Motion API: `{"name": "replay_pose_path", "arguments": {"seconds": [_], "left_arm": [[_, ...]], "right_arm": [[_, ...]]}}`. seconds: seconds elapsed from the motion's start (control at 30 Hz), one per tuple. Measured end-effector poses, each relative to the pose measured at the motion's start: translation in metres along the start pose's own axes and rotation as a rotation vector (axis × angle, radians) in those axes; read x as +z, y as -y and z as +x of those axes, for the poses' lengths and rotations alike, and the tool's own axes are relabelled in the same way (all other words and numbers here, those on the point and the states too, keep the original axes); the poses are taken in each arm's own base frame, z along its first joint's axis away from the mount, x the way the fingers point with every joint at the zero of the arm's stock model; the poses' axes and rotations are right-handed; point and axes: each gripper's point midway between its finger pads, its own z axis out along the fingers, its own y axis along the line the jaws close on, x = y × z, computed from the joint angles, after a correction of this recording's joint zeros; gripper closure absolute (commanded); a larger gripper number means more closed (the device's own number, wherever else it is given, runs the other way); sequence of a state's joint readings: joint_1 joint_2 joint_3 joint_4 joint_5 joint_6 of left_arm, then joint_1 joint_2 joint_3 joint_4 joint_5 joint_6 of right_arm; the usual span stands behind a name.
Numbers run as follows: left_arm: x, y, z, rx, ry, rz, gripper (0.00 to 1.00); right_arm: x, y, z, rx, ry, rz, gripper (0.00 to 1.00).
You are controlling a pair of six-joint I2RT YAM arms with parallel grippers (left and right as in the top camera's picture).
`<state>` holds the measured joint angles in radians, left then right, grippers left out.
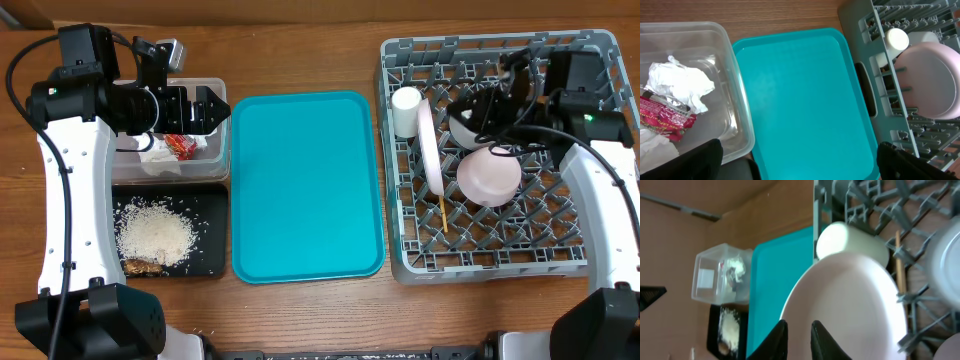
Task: Sort waste into correct bins and load items into the dishwasher
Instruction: 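Stand the pink plate upright in the rack slots and release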
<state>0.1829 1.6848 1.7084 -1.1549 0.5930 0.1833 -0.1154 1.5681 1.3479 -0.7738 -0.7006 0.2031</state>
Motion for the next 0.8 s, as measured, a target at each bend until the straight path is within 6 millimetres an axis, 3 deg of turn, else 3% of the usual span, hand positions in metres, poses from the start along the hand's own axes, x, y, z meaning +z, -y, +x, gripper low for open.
{"name": "replay_pose_path", "arguments": {"seconds": [0.13, 0.3, 0.6, 0.7, 0.8], "left_arm": [[0.000, 0.000, 0.000, 0.000, 0.000, 0.000, 0.00], [0.000, 0.000, 0.000, 0.000, 0.000, 0.000, 0.00], [0.000, 0.000, 0.000, 0.000, 0.000, 0.000, 0.00], [0.000, 0.000, 0.000, 0.000, 0.000, 0.000, 0.00], [0.000, 0.000, 0.000, 0.000, 0.000, 0.000, 0.00]], "right_arm": [[-0.009, -0.005, -0.010, 0.026, 0.028, -0.075, 0.63], [-0.020, -0.034, -0.010, 0.010, 0.003, -0.256, 0.57], [-0.024, -0.082, 0.000, -0.125, -0.041, -0.472, 0.46], [-0.022, -0.088, -0.001, -0.161, -0.027, -0.464, 0.47], [-0.018, -0.081, -0.011, -0.164, 0.026, -0.337, 0.46]]}}
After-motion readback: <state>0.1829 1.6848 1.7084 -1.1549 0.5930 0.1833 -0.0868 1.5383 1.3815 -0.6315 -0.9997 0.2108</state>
